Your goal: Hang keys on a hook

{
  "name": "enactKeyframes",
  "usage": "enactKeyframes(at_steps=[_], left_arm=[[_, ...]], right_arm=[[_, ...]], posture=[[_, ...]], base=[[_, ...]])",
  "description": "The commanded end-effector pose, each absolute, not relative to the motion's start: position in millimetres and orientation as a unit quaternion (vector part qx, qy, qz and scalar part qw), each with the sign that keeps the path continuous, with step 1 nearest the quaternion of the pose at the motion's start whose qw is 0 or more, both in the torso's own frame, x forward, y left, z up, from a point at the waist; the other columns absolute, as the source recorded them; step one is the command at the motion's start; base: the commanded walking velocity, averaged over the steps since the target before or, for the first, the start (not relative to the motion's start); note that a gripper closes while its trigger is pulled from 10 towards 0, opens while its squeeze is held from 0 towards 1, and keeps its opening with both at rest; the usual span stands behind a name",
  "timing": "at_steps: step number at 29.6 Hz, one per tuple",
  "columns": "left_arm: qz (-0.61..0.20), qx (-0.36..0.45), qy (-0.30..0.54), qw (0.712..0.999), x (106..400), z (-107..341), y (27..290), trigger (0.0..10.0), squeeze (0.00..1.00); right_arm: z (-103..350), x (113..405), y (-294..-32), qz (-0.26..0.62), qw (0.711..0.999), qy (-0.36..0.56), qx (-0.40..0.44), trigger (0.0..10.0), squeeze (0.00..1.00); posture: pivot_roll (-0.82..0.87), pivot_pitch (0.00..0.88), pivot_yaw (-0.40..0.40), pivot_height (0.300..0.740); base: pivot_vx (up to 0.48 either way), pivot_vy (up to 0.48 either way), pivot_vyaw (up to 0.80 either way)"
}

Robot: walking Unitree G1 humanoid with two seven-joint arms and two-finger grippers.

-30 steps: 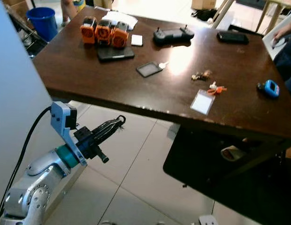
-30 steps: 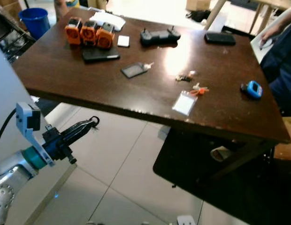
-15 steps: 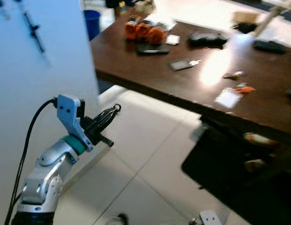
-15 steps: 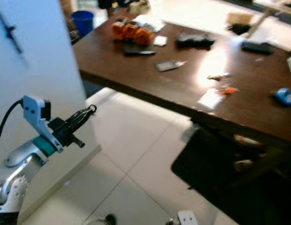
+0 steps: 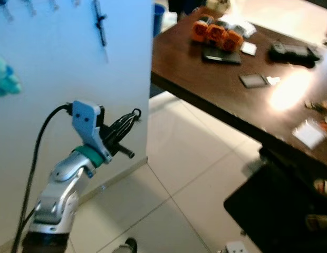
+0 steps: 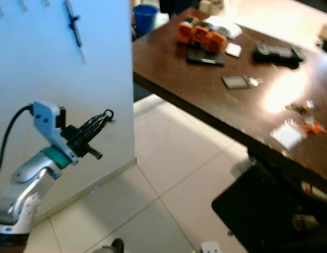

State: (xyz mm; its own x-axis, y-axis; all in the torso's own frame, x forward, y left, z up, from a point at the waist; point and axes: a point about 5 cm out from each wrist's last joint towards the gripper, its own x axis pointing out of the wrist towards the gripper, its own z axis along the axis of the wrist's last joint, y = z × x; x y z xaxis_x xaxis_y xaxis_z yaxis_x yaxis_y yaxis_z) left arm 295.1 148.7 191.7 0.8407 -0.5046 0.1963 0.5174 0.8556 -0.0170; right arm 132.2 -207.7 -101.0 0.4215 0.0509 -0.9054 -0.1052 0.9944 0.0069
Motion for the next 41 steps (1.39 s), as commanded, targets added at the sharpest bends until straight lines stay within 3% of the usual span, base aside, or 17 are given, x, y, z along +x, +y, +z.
enactKeyframes(at_steps=[1,26,31,41], left_arm=[[-0.278,-0.022,-0.106,0.954,293,198,143,10.0,0.0],[-0.284,-0.032,-0.18,0.941,307,233,111,10.0,0.0],[-0.292,-0.024,-0.192,0.936,311,239,108,10.0,0.0],[-0.289,-0.037,-0.195,0.937,313,241,99,10.0,0.0]], right_arm=[[-106,121,-197,0.061,0.832,0.551,-0.012,10.0,0.0],[-106,123,-197,0.054,0.834,0.549,-0.024,10.0,0.0],[-104,128,-199,0.034,0.84,0.542,-0.016,10.0,0.0],[-103,135,-195,0.037,0.844,0.535,-0.007,10.0,0.0]], posture=[[0.07,0.064,0.025,0.74],[0.06,0.057,0.029,0.74],[0.06,0.047,0.031,0.74],[0.06,0.046,0.031,0.74]], base=[[0.0,0.0,0.74],[0.0,0.0,0.74],[0.0,0.0,0.0],[0.0,-0.432,0.0]])
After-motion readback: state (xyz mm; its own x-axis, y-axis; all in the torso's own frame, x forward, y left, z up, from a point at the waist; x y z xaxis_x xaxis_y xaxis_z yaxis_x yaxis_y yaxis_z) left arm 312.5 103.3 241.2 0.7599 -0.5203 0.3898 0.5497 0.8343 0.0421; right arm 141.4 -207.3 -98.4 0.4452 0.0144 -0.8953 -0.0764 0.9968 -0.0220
